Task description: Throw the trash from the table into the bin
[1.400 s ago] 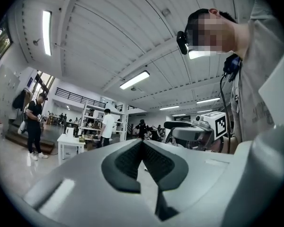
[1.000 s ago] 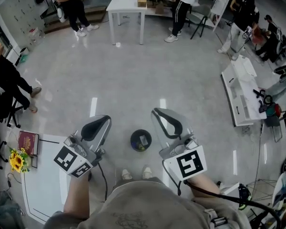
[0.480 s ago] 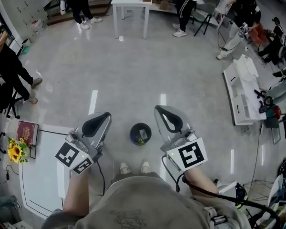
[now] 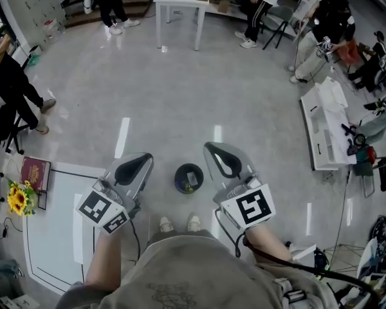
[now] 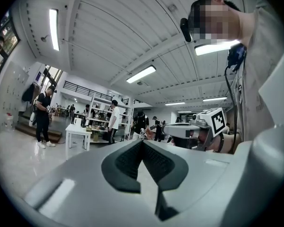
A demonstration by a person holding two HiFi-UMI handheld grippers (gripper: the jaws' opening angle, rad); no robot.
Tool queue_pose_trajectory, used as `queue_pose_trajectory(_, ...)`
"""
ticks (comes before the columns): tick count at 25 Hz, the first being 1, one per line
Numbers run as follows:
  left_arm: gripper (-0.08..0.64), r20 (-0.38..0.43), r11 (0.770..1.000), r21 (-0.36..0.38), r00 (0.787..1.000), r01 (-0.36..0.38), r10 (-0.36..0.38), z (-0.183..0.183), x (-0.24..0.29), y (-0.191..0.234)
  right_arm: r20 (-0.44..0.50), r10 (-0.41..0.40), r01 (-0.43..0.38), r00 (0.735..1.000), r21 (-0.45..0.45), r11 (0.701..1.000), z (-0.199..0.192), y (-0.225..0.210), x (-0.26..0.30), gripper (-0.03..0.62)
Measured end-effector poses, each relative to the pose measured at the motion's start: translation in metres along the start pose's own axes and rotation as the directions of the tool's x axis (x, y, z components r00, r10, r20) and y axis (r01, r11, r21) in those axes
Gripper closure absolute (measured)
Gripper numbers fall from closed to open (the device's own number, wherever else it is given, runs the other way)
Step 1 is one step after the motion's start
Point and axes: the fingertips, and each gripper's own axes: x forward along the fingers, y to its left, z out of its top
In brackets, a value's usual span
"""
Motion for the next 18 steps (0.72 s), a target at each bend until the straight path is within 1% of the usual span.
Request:
queue_pose_trajectory(6,0.561,-0.001,1.0,-0.006,1.0,-0.008,0.008,-0.005,-0.026,0.024,-0.025,0.007,-0.007,1.0,0.001,1.0,-0.004,0.028,0.021,0.591)
queue_pose_trajectory(11,0.561,-0.002,1.0,-0.022,1.0,-0.01,0.01,-0.01,-0.035,0.037,-0.051,-0.011,0.011,0.999,-0.005,1.0,-0.008,0.032,0.027,0.591)
queue_pose_trajectory(15,0.561,-0.016,0.999,-0.047,1.0,0.005,-0.005,-0.024,-0.047,0.05,-0.074,-0.032,0.031,0.997,-0.013,0.999,-0.011,0.044,0.037,0.591)
queue_pose_trajectory(18,0.561,-0.021,0.996,-0.083,1.0,0.019,-0.021,-0.034,-0.052,0.061,-0.078,-0.05,0.049,0.996,-0.015,0.999,-0.011,0.053,0.041,0.591)
